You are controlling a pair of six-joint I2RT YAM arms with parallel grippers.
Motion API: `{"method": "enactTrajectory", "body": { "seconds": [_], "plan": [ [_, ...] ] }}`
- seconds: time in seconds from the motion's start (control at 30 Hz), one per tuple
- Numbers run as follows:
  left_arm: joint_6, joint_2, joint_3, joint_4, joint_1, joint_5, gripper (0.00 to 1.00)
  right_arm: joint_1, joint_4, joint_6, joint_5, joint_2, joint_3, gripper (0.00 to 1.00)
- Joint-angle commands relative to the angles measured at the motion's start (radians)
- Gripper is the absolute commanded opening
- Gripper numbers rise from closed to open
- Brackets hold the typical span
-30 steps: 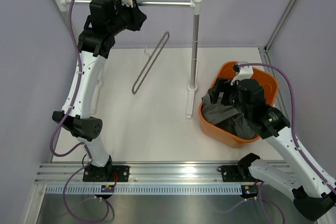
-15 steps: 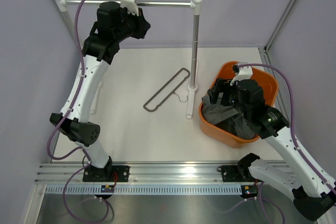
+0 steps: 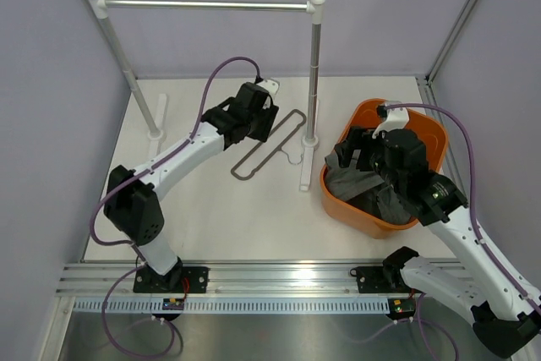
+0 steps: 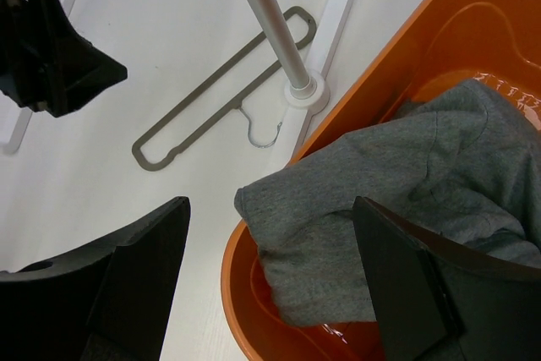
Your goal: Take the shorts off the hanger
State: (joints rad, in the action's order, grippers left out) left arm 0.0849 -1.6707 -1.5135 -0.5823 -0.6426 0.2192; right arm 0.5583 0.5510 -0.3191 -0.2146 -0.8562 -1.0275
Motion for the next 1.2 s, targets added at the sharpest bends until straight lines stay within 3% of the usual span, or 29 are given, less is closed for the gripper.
{"method": "enactTrajectory", "body": {
  "seconds": [0.0,0.23,0.47,0.9,1.07,1.17],
  "plan": [
    [0.041,-0.04,0.051,0.03,0.009,0.105,0.56,-0.005,-0.003,-0.012,0.018,0.026,0.004,0.87],
    [0.072,-0.155,0.099,0.033,-0.023,-0.009,0.53,-0.005,0.013,-0.017,0.009,0.042,0.01,0.87],
    [0.099,-0.259,0.105,0.012,-0.038,-0.009,0.53,-0.005,0.029,-0.017,0.001,0.063,0.014,0.87],
    [0.101,-0.383,0.062,-0.007,-0.023,-0.02,0.62,-0.005,0.053,-0.017,0.009,0.088,-0.002,0.86],
    [0.111,-0.403,0.098,0.027,-0.002,-0.134,0.37,-0.005,0.072,-0.014,-0.003,0.114,-0.006,0.87],
    [0.118,-0.406,0.13,0.061,0.024,-0.271,0.33,-0.006,0.078,-0.012,-0.003,0.123,-0.003,0.87]
  ]
}}
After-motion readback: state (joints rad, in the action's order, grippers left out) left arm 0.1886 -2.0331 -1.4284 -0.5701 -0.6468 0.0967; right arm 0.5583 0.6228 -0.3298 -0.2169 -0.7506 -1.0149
